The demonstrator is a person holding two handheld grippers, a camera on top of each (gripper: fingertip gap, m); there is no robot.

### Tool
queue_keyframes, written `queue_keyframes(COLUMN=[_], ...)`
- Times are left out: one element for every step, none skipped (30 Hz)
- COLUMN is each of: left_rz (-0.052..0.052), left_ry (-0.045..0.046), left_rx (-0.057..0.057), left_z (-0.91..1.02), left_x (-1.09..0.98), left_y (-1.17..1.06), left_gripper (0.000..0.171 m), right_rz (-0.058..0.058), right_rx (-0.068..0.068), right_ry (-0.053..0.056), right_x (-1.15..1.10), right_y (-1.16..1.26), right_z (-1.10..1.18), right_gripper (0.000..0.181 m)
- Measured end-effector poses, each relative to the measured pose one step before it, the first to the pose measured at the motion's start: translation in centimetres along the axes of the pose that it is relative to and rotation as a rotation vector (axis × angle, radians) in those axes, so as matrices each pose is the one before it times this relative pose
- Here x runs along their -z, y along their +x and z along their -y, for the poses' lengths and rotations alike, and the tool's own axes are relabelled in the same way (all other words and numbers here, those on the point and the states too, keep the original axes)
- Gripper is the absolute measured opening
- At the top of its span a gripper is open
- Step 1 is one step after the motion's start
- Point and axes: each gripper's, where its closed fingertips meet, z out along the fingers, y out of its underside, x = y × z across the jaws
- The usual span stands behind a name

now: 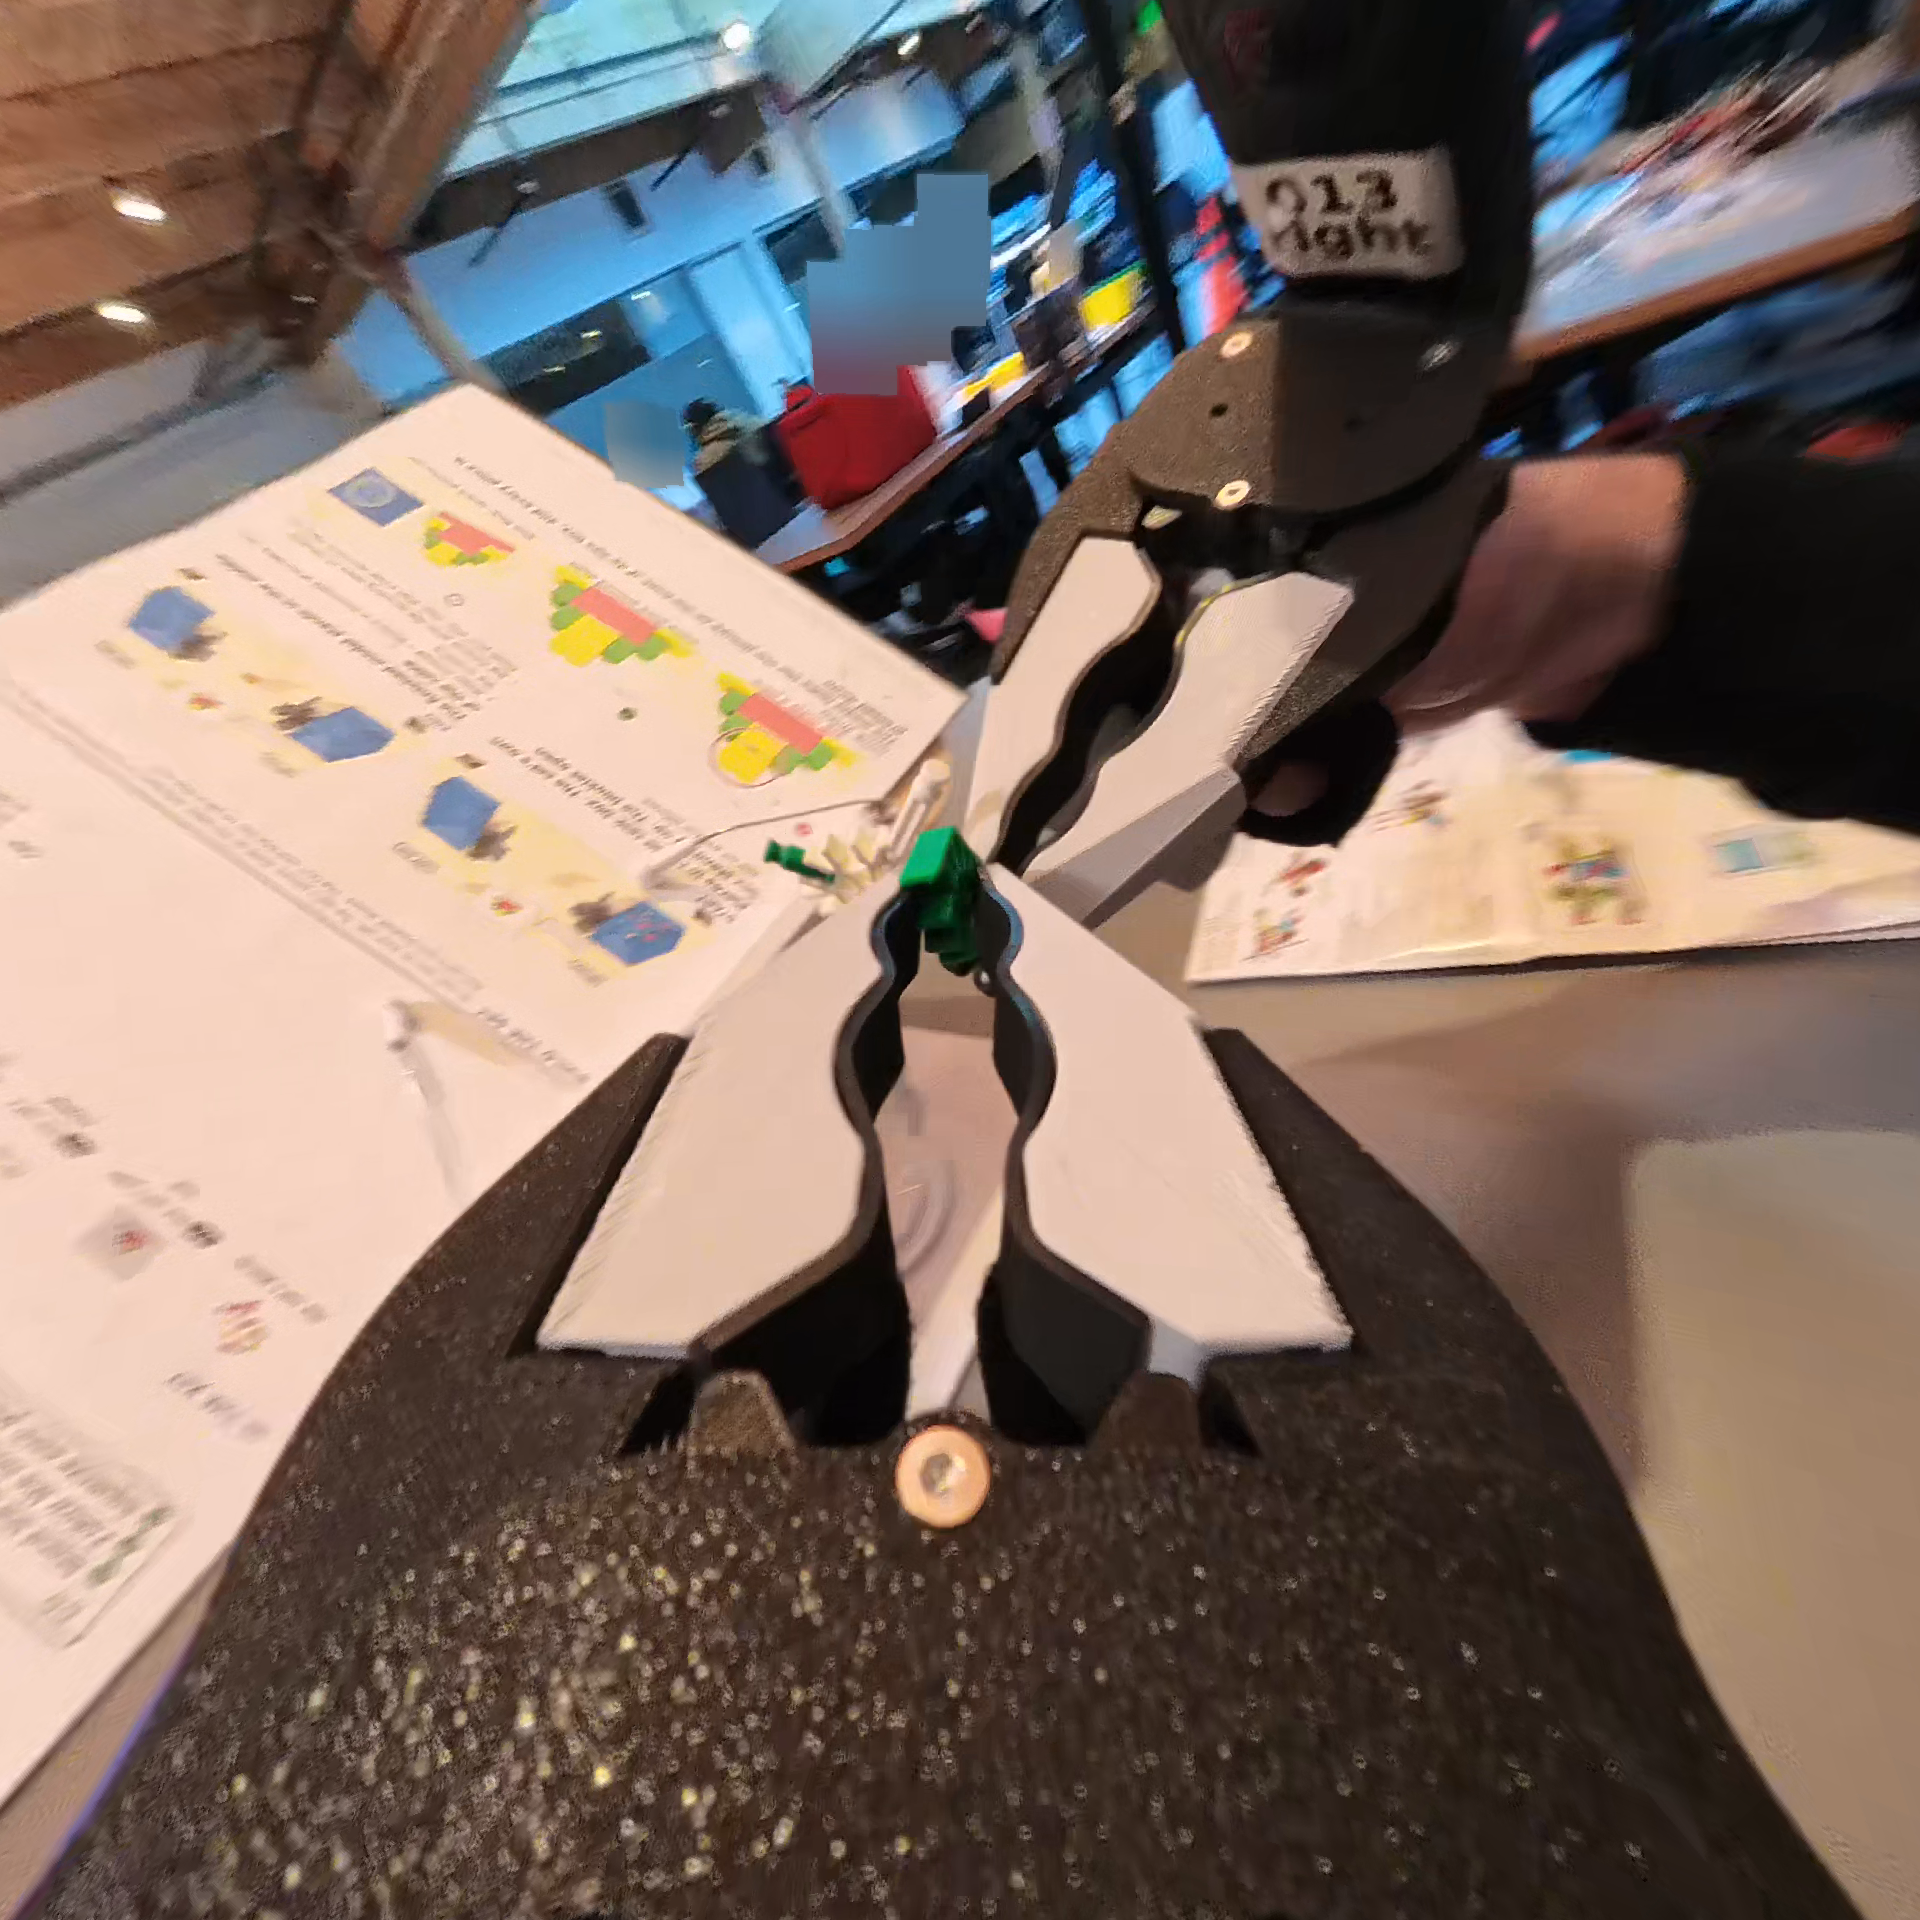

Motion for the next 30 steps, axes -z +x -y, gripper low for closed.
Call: queue_keyframes(left_rz=[0.0526,0.0432,0.0365,0.0385,0.0437,0.0436,0.0361,0.0422,0.0401,0.0210,0.0275,0.0472,0.0113,-0.0008,0.0168,0.0122,0.0087,0.0089,0.0177,0.0204,0.0159,0.0050,-0.0067,0.0026,-0.0212,-0.0250,0.0163,0.0065,-0.0213,0.0239], left_ry=[-0.03304,-0.03870,-0.02765,-0.01811,-0.01350,-0.00946,-0.00544,-0.00014,0.00065,-0.00095,0.00557,0.01867,0.00548,0.01124,0.00273,0.00002,0.00380,0.00211,-0.00271,-0.00392,-0.01778,-0.01527,-0.01877,-0.01674,-0.02734,-0.02665,-0.01134,-0.01687,-0.05431,-0.04845], left_rx=[-0.0483,-0.0403,-0.0381,-0.0309,-0.0352,-0.0410,-0.0341,-0.0380,-0.0488,-0.0418,-0.0344,-0.0541,-0.0149,0.0034,-0.0245,-0.0292,-0.0153,-0.0185,-0.0249,-0.0095,-0.0009,0.0157,0.0330,0.0082,0.0233,0.0509,-0.0027,-0.0210,-0.0080,0.0081], left_z=[-0.439,-0.571,-0.459,-0.350,-0.275,-0.184,-0.101,-0.014,0.018,0.038,0.086,0.256,0.064,0.058,-0.061,-0.088,-0.014,0.031,-0.054,-0.138,-0.348,-0.287,-0.385,-0.327,-0.434,-0.360,-0.101,-0.176,-0.892,-0.935], left_x=[-0.413,-0.487,-0.471,-0.415,-0.368,-0.294,-0.250,-0.191,-0.131,-0.086,-0.036,0.029,0.022,0.022,0.031,0.053,0.092,0.064,0.037,0.010,-0.101,-0.085,-0.089,-0.084,-0.204,-0.183,-0.077,-0.125,-0.256,-0.145], left_y=[-0.365,-0.238,-0.128,-0.178,-0.273,-0.239,-0.119,-0.199,-0.160,0.055,-0.065,-0.170,-0.061,-0.088,-0.180,-0.087,-0.112,-0.152,-0.230,-0.242,-0.208,-0.181,-0.069,-0.061,0.166,0.093,-0.189,-0.025,0.121,-0.615], left_gripper=[0.008,0.009,0.008,0.009,0.010,0.010,0.011,0.011,0.012,0.010,0.006,0.002,0.003,0.003,0.003,0.003,0.003,0.004,0.004,0.004,0.004,0.005,0.005,0.005,0.006,0.006,0.006,0.002,0.004,0.004], right_rz=[-0.0070,-0.0028,0.0054,0.0025,-0.0020,0.0035,0.0008,0.0028,0.0164,0.0112,0.0346,0.0136,0.0021,0.0103,-0.0023,-0.0044,-0.0001,-0.0123,-0.0180,-0.0216,-0.0300,-0.0323,-0.0411,-0.0550,-0.0542,-0.0356,-0.0268,-0.0589,-0.0732,-0.0582], right_rx=[-0.0353,-0.0342,-0.0356,-0.0405,-0.0360,-0.0290,-0.0269,-0.0285,-0.0154,-0.0095,-0.0313,-0.0377,0.0042,-0.0192,-0.0134,-0.0026,-0.0025,0.0027,-0.0029,-0.0140,-0.0115,-0.0002,0.0158,0.0400,0.0457,0.0192,-0.0092,0.0335,0.0835,0.0431], right_ry=[-0.0047,-0.0044,0.0020,0.0089,0.0113,0.0081,0.0104,0.0180,0.0098,0.0054,0.0231,0.0207,0.0011,0.0097,0.0009,-0.0086,-0.0073,-0.0032,-0.0009,-0.0071,-0.0052,-0.0062,-0.0147,-0.0219,-0.0311,-0.0127,-0.0026,-0.0285,-0.0491,-0.0267], right_x=[-0.468,-0.456,-0.386,-0.342,-0.296,-0.234,-0.148,-0.098,-0.121,-0.087,-0.008,0.002,0.036,0.006,-0.093,-0.045,0.017,-0.010,-0.072,-0.127,-0.156,-0.197,-0.206,-0.180,-0.187,-0.157,-0.086,-0.127,-0.166,-0.053], right_y=[0.382,0.350,0.247,0.296,0.287,0.168,0.220,0.164,-0.130,-0.050,-0.367,-0.102,0.002,-0.070,-0.009,-0.020,-0.110,0.002,0.026,0.108,0.200,0.174,0.197,0.302,0.344,0.158,0.148,0.516,0.549,0.423], right_z=[-0.496,-0.544,-0.449,-0.247,-0.095,-0.069,-0.013,0.132,0.009,-0.051,0.335,0.386,0.006,0.177,0.104,0.027,0.091,0.160,0.192,0.123,0.090,0.004,-0.044,-0.085,-0.292,-0.066,0.126,-0.321,-0.642,-0.280], right_gripper=[0.001,0.001,0.001,0.000,0.000,0.000,0.000,0.000,0.000,0.000,0.000,0.000,0.000,0.000,0.000,0.000,0.000,0.000,0.001,0.001,0.000,0.000,0.001,0.000,0.000,0.000,0.000,0.000,0.000,0.000])
